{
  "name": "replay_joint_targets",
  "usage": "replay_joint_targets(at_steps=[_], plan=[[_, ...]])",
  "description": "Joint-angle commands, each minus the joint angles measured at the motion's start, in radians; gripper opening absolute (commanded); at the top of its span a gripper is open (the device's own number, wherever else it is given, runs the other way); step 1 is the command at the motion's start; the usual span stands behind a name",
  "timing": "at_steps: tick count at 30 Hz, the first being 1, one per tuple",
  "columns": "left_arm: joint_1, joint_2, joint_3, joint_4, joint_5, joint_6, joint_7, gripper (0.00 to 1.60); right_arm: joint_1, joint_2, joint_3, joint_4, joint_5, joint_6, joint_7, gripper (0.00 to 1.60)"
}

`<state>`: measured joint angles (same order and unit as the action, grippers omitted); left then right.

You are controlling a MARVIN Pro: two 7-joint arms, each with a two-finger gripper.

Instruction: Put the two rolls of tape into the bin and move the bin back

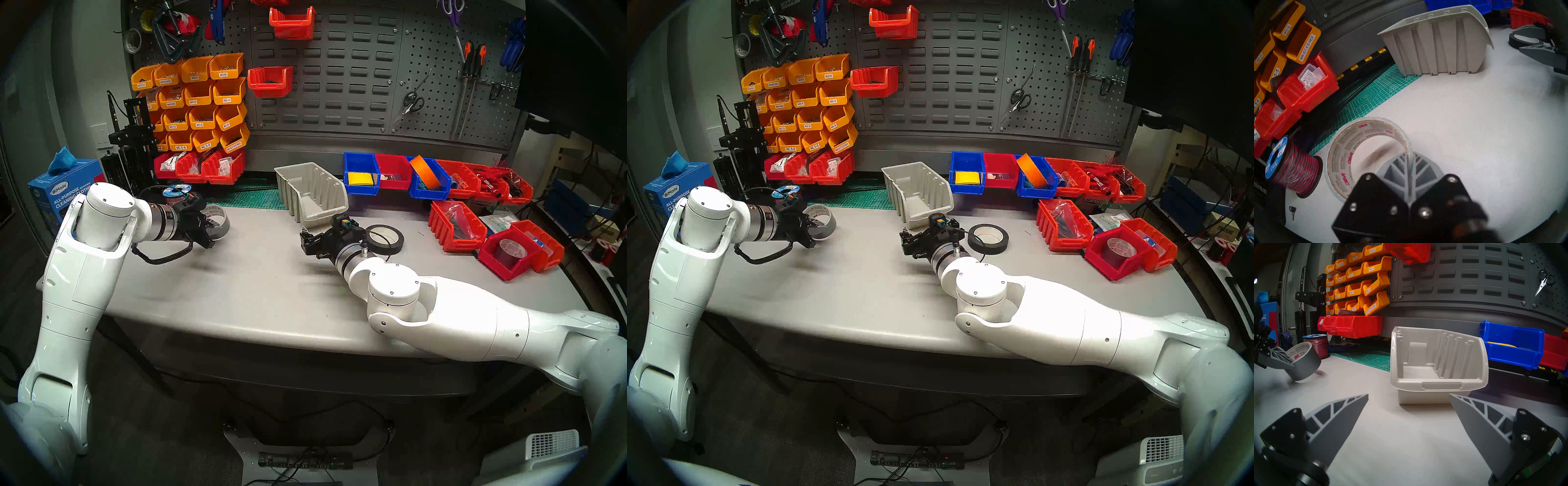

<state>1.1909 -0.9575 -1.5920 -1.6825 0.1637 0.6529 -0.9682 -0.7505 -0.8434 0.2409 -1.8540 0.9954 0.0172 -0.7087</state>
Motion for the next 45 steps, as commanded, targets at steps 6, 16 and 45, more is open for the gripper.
replay_joint_targets(at_steps=[6,16,45], plan=[[-0.006,-0.090,0.006,-0.095,-0.006,-0.013,0.082,0.00,0.009,0.000,0.007,-0.003,-0.002,-0.001,-0.001,1.60],[-0.048,-0.136,0.046,-0.101,0.002,-0.042,0.130,0.00,0.009,0.000,0.007,-0.003,-0.002,-0.001,-0.001,1.60],[-0.259,-0.288,0.172,0.066,0.038,-0.147,0.284,0.00,0.009,0.000,0.007,-0.003,-0.002,-0.002,-0.001,1.60]])
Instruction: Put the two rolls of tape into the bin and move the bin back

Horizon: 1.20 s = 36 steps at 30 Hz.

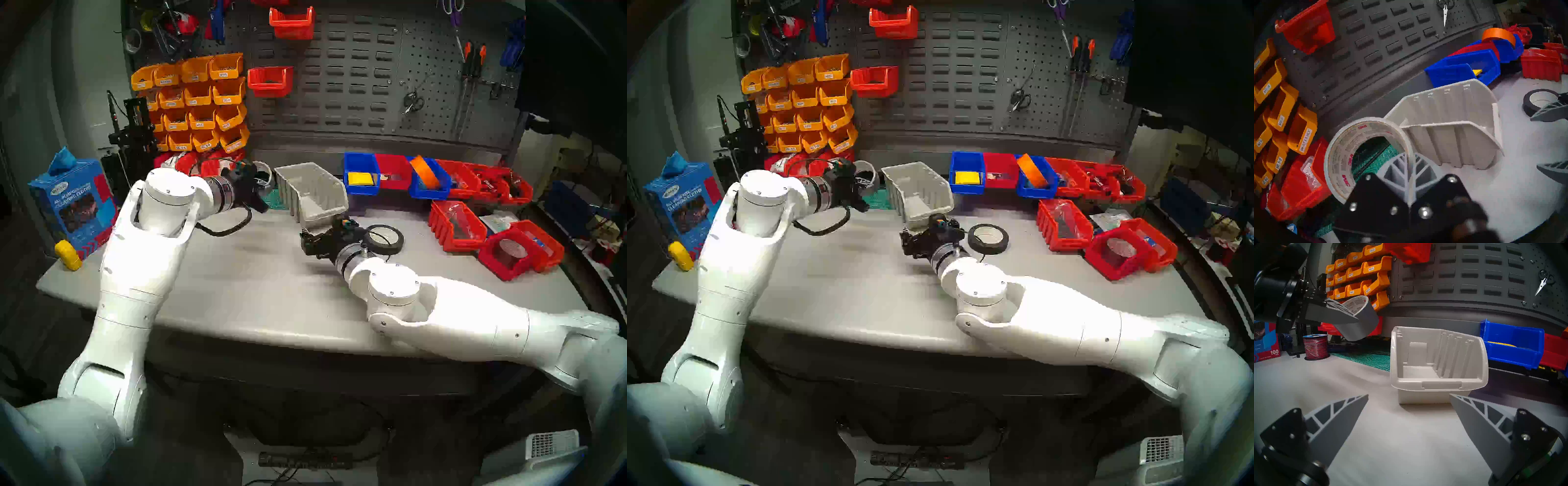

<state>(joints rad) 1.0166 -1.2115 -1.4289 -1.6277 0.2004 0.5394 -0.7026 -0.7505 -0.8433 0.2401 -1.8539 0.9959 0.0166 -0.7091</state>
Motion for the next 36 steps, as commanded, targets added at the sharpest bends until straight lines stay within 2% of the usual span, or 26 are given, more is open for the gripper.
replay_joint_targets(at_steps=[1,18,36], plan=[[-0.095,-0.041,0.019,0.023,0.002,-0.044,0.020,0.00,0.009,0.000,0.008,-0.003,-0.002,-0.001,0.000,1.60],[-0.165,-0.080,0.071,0.093,0.015,-0.084,0.033,0.00,0.010,0.000,0.008,-0.003,-0.002,-0.001,-0.001,1.60],[-0.270,-0.149,0.149,0.233,0.031,-0.140,0.049,0.00,0.010,0.000,0.007,-0.003,-0.002,-0.001,-0.001,1.60]])
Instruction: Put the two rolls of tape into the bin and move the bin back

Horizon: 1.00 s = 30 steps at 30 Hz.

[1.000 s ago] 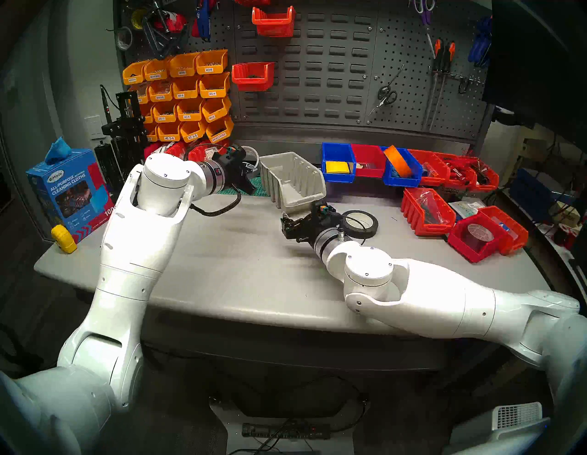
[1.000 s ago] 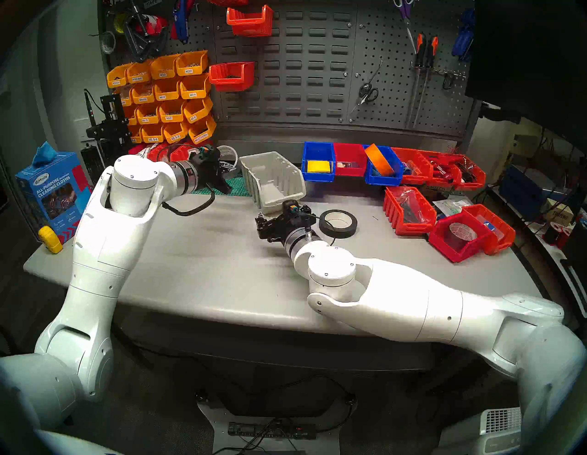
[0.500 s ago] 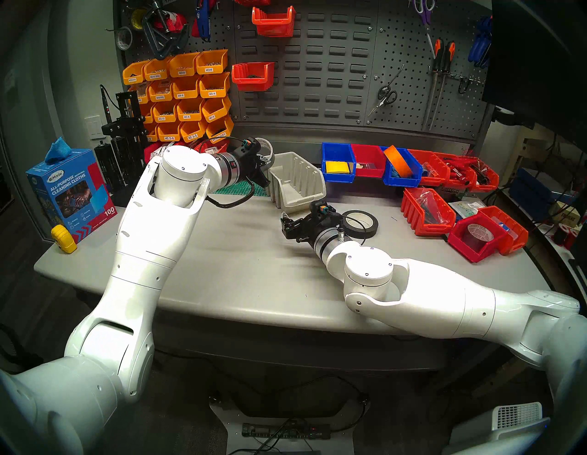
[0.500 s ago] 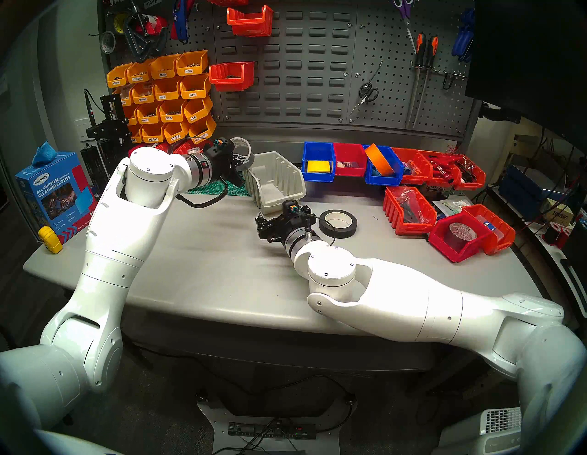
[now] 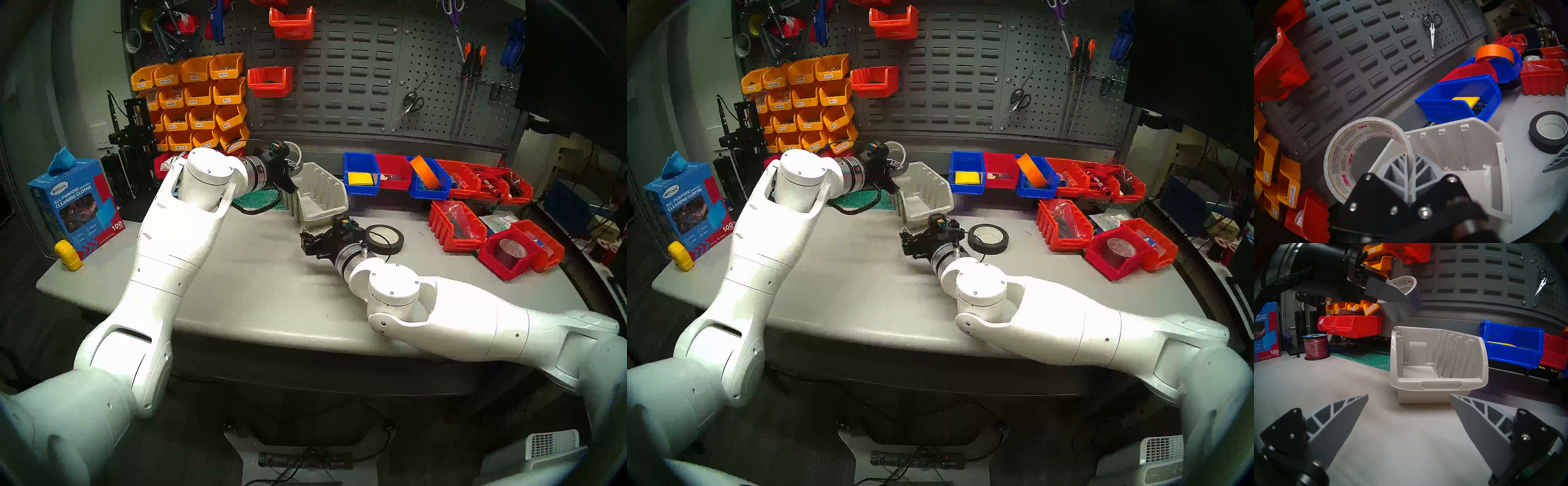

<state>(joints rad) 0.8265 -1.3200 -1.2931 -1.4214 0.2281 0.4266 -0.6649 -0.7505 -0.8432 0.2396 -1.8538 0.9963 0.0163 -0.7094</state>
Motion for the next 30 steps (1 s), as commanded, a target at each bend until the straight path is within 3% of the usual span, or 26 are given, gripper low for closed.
replay_joint_targets(at_steps=[1,10,11,12,13,22,30], plan=[[-0.085,-0.044,0.017,0.036,0.004,-0.031,0.014,0.00,0.010,0.000,0.008,-0.003,-0.002,-0.001,0.000,1.60],[-0.117,-0.067,0.038,0.088,0.011,-0.039,0.030,0.00,0.010,0.000,0.008,-0.004,-0.002,-0.001,0.000,1.60],[-0.117,-0.069,0.039,0.089,0.013,-0.035,0.034,0.28,0.010,0.000,0.008,-0.004,-0.002,-0.001,0.000,1.60],[-0.117,-0.071,0.040,0.090,0.014,-0.032,0.038,1.23,0.010,0.000,0.008,-0.004,-0.002,-0.001,0.000,1.60],[-0.117,-0.072,0.040,0.091,0.014,-0.033,0.040,1.60,0.010,0.000,0.008,-0.004,-0.002,-0.001,0.000,1.60],[-0.093,-0.074,0.028,0.069,0.004,-0.038,0.049,1.60,0.010,0.000,0.008,-0.004,-0.002,-0.001,0.000,1.60],[-0.037,-0.039,0.001,-0.018,-0.004,-0.016,0.046,1.60,0.010,0.000,0.008,-0.004,-0.002,-0.001,0.000,1.60]])
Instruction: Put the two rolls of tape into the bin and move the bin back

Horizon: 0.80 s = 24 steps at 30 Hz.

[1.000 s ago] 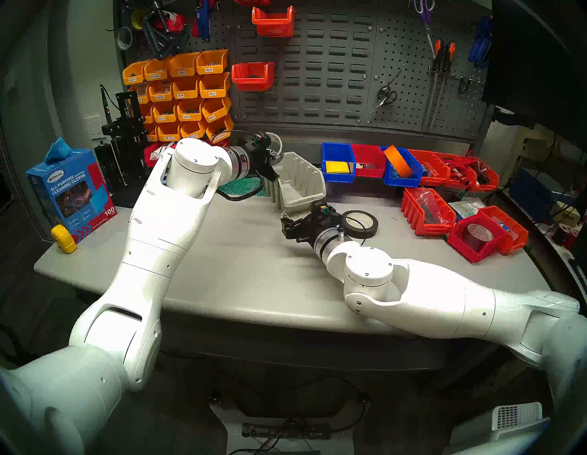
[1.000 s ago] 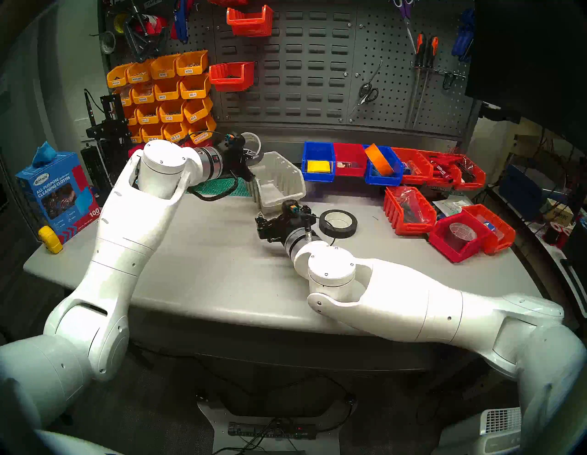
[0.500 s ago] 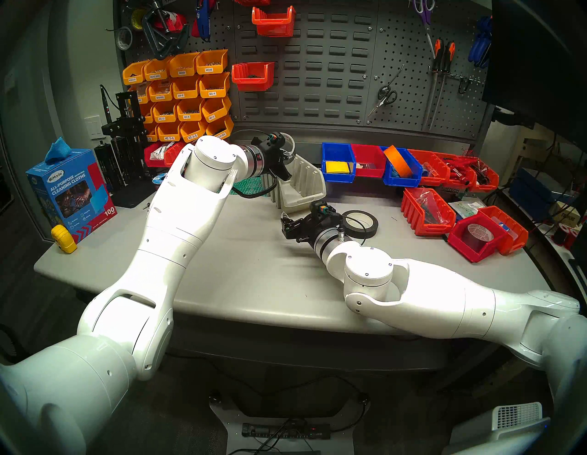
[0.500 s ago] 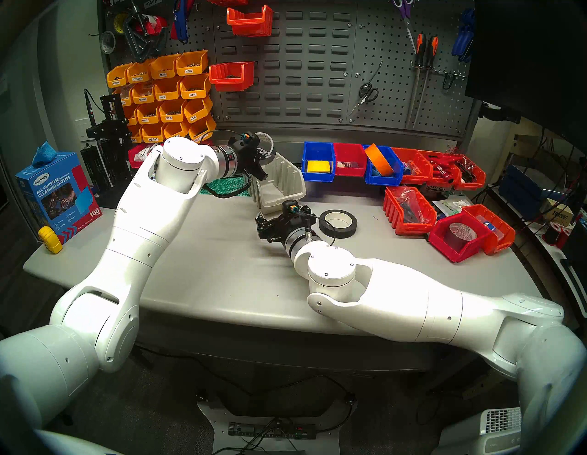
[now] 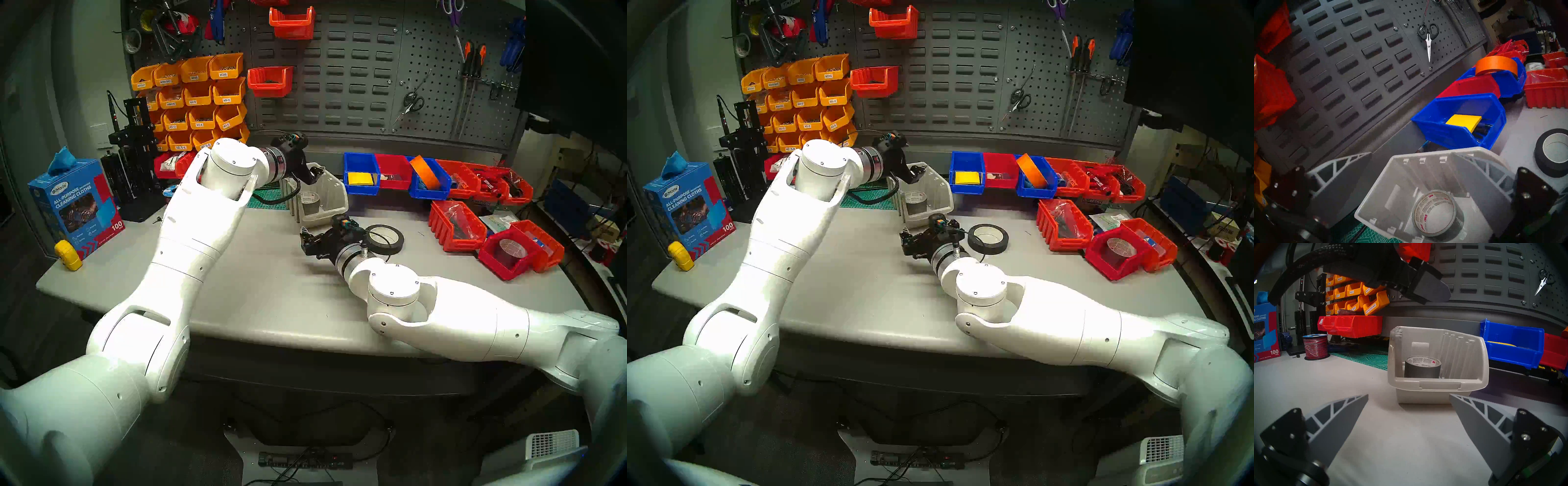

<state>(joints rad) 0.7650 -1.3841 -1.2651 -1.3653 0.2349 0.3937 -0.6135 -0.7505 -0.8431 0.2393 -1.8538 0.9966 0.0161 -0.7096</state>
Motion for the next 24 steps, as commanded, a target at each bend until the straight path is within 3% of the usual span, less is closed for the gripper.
replay_joint_targets(at_steps=[1,7,24], plan=[[0.031,0.032,-0.031,-0.086,-0.013,0.020,-0.009,1.60,0.010,0.000,0.008,-0.004,-0.002,-0.001,0.000,1.60],[0.074,0.082,-0.061,-0.150,-0.012,0.055,-0.018,1.60,0.010,0.000,0.008,-0.004,-0.002,-0.001,0.000,1.60],[0.108,0.149,-0.107,-0.202,-0.006,0.068,-0.044,1.60,0.010,0.000,0.008,-0.004,-0.002,-0.001,0.000,1.60]])
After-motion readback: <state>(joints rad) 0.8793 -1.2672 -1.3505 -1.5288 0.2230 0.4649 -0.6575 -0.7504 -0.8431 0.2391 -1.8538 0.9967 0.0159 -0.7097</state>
